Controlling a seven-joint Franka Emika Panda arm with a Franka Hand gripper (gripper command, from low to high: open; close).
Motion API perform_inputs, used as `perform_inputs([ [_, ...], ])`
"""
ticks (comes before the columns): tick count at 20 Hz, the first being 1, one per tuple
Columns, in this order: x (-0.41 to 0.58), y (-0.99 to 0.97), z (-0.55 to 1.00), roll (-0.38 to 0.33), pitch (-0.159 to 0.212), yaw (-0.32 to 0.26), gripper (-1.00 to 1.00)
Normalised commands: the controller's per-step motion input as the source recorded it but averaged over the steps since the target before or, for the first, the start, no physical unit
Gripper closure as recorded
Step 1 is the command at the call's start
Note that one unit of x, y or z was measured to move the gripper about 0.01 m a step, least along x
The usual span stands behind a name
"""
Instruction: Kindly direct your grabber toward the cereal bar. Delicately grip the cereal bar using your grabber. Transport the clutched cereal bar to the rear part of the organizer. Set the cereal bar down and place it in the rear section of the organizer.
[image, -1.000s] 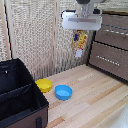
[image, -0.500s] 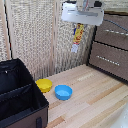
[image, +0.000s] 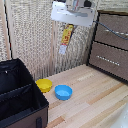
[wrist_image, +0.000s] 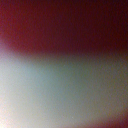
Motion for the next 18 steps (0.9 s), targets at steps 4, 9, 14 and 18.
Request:
perform_inputs([
  [4, 0.266, 0.82, 0.31, 0.017, 0.046, -0.069, 1.0],
  [9, 0.275, 0.81, 0.3, 0.013, 0.055, -0.069, 1.0],
  [14, 0.172, 0.67, 0.32, 0.0, 0.056, -0.111, 1.0],
  [18, 0.177, 0.61, 0.35, 0.0, 0.055, -0.125, 1.0],
])
